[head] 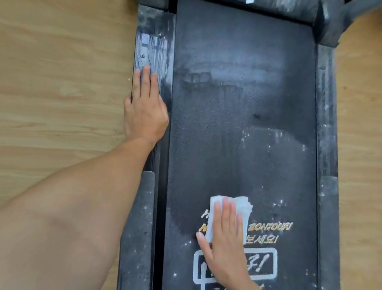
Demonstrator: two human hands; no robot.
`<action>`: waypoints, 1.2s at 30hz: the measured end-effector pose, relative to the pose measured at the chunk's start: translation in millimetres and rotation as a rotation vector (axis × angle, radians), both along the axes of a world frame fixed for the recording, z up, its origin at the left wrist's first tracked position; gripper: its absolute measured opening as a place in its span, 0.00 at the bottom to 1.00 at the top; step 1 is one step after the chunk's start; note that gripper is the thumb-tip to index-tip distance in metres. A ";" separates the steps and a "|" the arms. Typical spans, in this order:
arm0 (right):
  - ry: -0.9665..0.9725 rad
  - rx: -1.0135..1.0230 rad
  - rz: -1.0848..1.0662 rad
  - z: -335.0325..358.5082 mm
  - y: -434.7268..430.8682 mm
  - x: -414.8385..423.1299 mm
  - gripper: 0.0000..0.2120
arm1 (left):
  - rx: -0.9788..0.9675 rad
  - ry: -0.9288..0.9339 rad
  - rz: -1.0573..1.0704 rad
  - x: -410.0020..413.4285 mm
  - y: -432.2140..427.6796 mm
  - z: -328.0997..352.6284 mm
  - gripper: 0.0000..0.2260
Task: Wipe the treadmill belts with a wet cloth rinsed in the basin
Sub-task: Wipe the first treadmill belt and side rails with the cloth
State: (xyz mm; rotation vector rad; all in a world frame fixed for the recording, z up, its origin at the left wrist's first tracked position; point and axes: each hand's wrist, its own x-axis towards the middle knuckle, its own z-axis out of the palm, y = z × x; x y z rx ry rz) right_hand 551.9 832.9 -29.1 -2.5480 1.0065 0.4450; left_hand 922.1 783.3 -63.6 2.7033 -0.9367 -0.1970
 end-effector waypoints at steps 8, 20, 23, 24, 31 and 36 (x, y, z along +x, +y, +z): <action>-0.101 -0.244 -0.191 -24.8 -215.2 221.0 0.41 | 0.012 -0.023 0.006 0.0 -0.6 -5.7 0.26; 0.067 -0.053 -0.022 -12.6 -36.3 -13.5 0.43 | 0.040 -0.007 -0.004 -0.6 -2.0 0.9 0.27; 0.007 -0.106 -0.083 -24.0 -130.2 68.3 0.45 | 0.046 -0.021 -0.012 -1.9 -1.7 -1.8 0.27; -0.012 -0.137 -0.120 -25.2 -169.5 100.6 0.45 | 0.043 -0.026 -0.007 -2.2 -1.6 -1.9 0.27; -0.082 -0.135 -0.117 -20.8 -216.3 124.7 0.46 | 0.027 -0.023 0.003 -2.5 -0.8 -0.3 0.26; -0.013 -0.027 -0.031 3.2 -57.8 -38.5 0.40 | 0.010 0.006 -0.012 -3.7 -1.4 2.3 0.26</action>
